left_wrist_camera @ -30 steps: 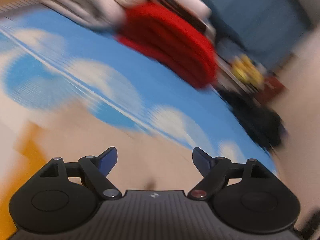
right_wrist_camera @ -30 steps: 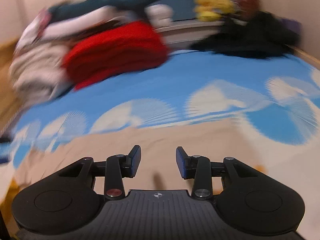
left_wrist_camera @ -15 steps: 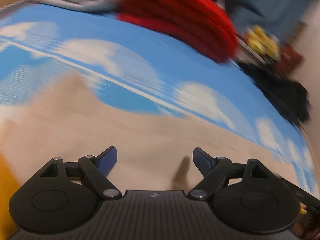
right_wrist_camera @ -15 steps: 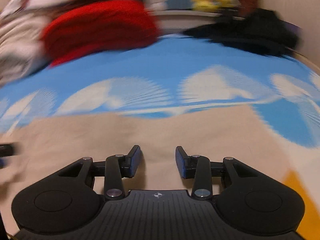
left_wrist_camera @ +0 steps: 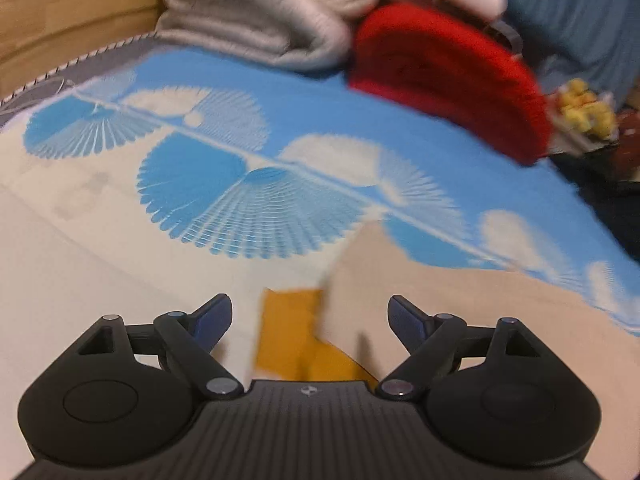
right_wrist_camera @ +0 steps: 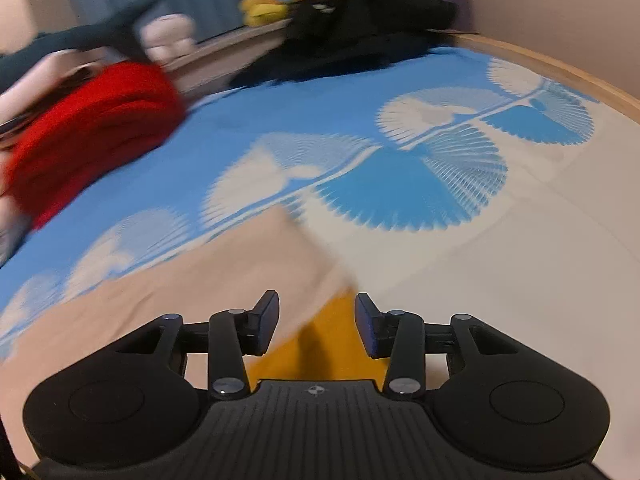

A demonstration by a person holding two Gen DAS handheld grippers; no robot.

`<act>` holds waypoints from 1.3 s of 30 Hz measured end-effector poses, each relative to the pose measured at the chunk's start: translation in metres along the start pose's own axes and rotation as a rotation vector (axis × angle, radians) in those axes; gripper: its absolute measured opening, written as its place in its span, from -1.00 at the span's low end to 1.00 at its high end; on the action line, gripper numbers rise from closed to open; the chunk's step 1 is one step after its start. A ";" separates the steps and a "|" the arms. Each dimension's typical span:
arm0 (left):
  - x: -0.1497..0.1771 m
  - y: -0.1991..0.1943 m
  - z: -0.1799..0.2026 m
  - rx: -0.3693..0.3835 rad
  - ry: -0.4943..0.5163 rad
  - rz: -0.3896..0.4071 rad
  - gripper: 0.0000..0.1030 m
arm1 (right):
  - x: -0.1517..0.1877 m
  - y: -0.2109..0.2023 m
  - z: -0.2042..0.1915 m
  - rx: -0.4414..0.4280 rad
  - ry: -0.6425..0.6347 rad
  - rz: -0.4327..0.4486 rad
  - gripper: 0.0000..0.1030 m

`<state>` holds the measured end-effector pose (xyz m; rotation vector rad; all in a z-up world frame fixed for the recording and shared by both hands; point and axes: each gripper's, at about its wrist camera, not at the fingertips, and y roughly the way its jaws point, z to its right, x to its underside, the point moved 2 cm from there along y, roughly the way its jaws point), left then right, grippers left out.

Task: Fold large clothes
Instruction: 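Open both tools and lift them away from the folded jacket, then move the right tool down to the orange sleeve edge of the jacket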

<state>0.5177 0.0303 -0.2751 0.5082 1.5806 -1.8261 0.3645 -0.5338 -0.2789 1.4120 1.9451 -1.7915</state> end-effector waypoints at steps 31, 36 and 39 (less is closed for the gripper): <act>0.114 -0.318 0.081 -0.078 0.159 -0.248 0.99 | 0.107 -0.337 -0.070 -0.075 -0.064 0.091 0.65; 0.146 -0.367 0.090 -0.061 0.231 -0.185 0.99 | 0.144 -0.388 -0.078 -0.103 -0.195 0.138 0.68; 0.156 -0.384 0.092 -0.046 0.259 -0.156 0.99 | 0.164 -0.405 -0.080 -0.113 -0.241 0.140 0.69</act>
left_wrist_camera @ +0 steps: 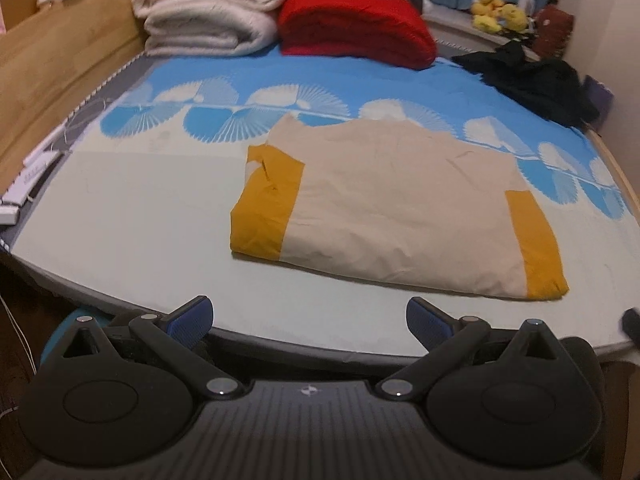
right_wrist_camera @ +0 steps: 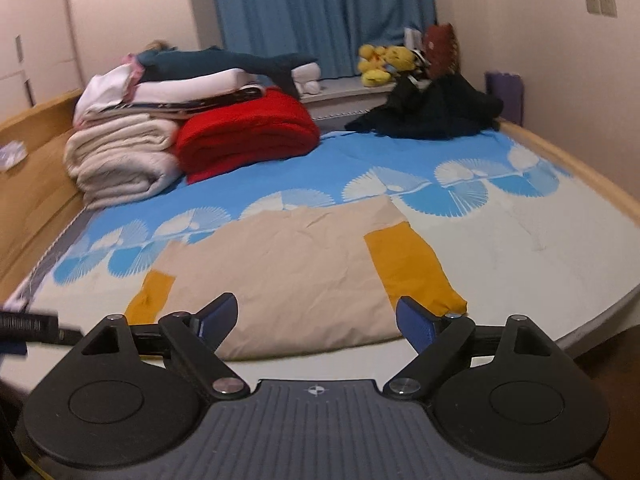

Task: Fold large clothes
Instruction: 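Move the right tool down to the orange sleeve edge of the jacket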

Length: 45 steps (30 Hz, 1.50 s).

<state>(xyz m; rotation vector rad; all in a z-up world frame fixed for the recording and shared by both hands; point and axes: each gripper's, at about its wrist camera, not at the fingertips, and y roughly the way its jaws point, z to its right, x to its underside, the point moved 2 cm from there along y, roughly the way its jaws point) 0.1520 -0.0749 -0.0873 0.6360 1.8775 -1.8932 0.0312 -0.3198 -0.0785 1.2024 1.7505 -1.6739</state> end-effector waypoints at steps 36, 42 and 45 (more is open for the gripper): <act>0.010 -0.009 0.002 -0.017 0.031 0.015 0.99 | 0.003 0.003 -0.001 -0.014 0.002 -0.041 0.70; 0.003 0.016 -0.003 -0.043 0.012 -0.013 0.99 | -0.011 0.034 0.016 -0.002 0.042 -0.032 0.71; -0.003 0.033 -0.005 -0.063 0.004 -0.018 0.99 | -0.015 0.060 0.035 -0.001 0.107 -0.061 0.71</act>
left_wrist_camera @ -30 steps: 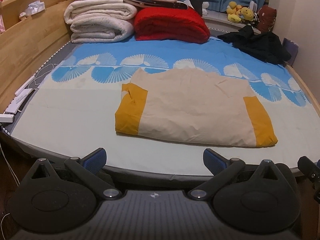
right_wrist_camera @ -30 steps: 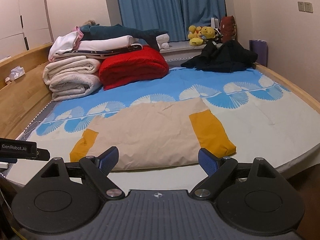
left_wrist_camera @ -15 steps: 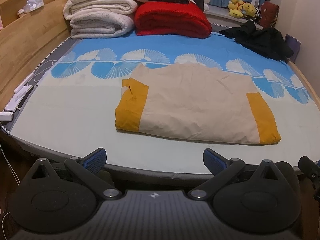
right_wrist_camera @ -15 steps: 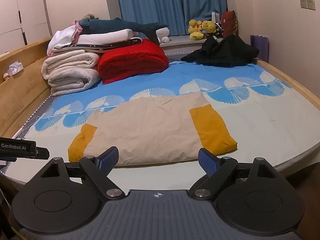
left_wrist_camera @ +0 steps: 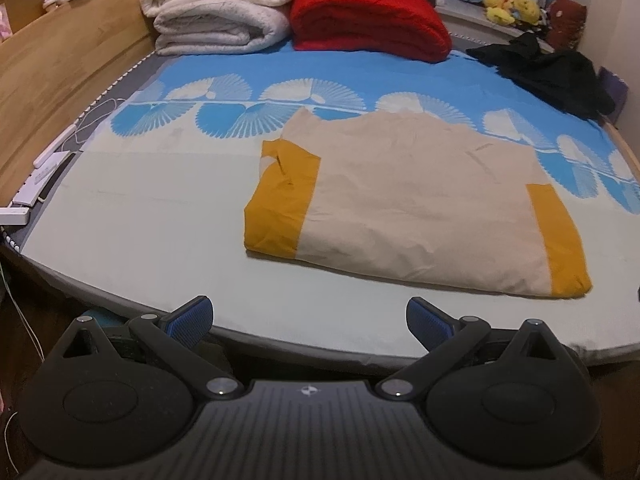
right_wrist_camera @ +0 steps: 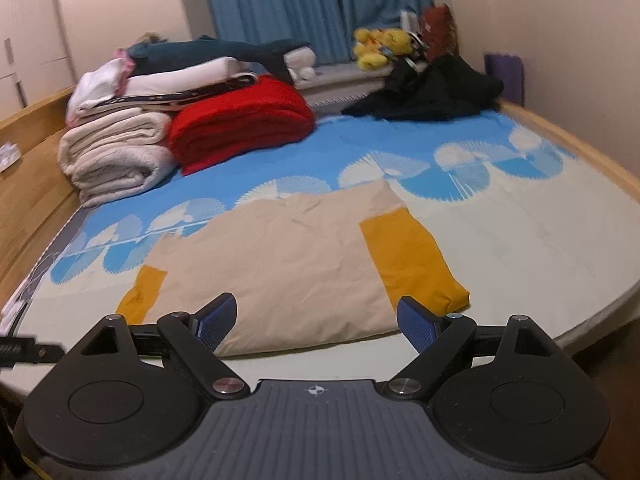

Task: Fold large clothes
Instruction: 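Move the right tool down to the orange sleeve edge of the jacket, then grasp the orange sleeve edge with the right tool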

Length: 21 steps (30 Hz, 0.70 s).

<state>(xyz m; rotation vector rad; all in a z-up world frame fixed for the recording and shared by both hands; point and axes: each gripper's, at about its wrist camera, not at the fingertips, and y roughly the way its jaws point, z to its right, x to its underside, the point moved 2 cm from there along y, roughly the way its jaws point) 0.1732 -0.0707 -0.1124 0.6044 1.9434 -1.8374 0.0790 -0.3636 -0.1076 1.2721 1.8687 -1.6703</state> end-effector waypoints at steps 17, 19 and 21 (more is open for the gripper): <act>-0.066 0.192 0.083 -0.047 0.000 -0.100 0.99 | 0.010 0.206 0.161 0.174 0.633 -0.237 0.71; -0.071 0.214 0.096 -0.062 0.008 -0.108 0.99 | 0.011 0.215 0.169 0.201 0.659 -0.261 0.70; -0.075 0.233 0.106 -0.070 0.018 -0.122 0.99 | 0.010 0.220 0.175 0.231 0.665 -0.277 0.70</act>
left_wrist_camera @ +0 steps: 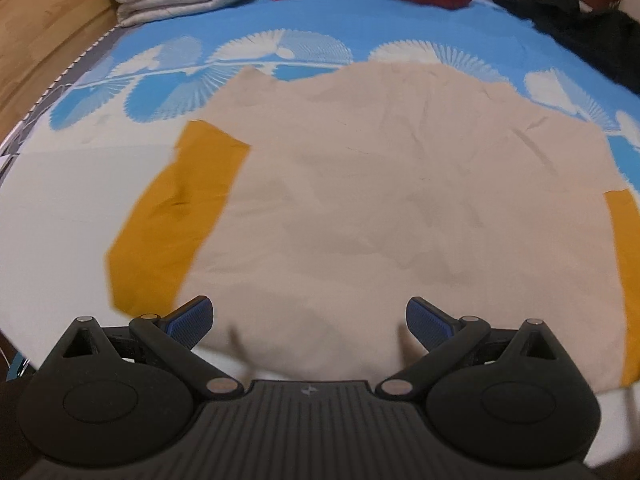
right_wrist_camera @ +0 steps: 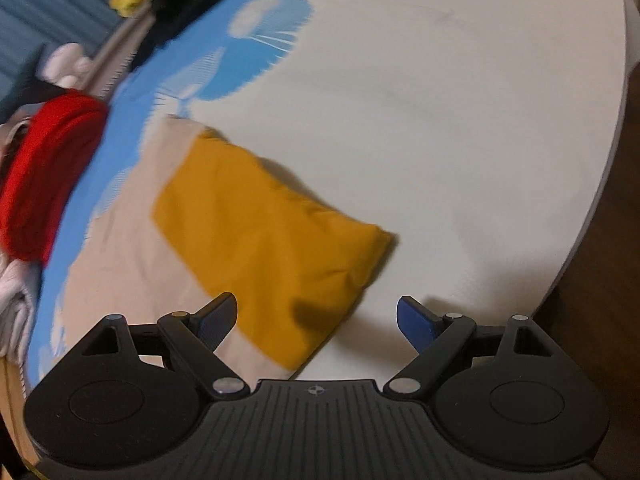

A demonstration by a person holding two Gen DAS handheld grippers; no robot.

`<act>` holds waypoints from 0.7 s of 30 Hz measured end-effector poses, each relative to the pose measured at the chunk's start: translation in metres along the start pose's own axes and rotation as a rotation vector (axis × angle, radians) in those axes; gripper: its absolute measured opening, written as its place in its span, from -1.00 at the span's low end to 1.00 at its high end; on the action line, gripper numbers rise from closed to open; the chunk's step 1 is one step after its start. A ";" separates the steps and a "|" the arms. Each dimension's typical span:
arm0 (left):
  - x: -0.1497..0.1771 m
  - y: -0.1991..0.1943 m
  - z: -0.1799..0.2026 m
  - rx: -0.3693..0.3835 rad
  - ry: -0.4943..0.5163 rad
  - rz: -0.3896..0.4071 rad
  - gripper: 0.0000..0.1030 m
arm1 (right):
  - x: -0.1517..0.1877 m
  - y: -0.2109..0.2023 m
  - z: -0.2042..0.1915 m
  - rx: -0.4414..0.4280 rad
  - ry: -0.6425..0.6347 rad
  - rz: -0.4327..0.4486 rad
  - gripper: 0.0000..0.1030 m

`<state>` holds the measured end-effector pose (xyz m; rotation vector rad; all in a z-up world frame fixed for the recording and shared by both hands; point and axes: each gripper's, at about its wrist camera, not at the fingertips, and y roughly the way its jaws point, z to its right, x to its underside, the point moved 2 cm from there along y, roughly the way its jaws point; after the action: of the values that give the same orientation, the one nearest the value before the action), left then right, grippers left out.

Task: Fold large clothes
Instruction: 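Grasp the orange sleeve edge with the right tool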

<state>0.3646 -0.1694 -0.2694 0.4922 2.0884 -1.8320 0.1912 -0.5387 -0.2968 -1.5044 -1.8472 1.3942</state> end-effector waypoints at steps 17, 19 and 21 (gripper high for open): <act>-0.003 0.086 0.025 -0.063 0.058 -0.112 1.00 | -0.002 0.056 0.007 -0.236 0.169 0.019 0.57; -0.005 0.089 0.023 -0.053 0.051 -0.123 1.00 | -0.001 0.060 0.004 -0.207 0.155 0.021 -0.30; -0.006 0.092 0.020 -0.043 0.043 -0.133 1.00 | -0.003 0.057 -0.001 -0.187 0.157 0.030 -0.63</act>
<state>0.4123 -0.1784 -0.3505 0.3938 2.2339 -1.8592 0.2220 -0.5443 -0.3445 -1.6855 -1.9070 1.1064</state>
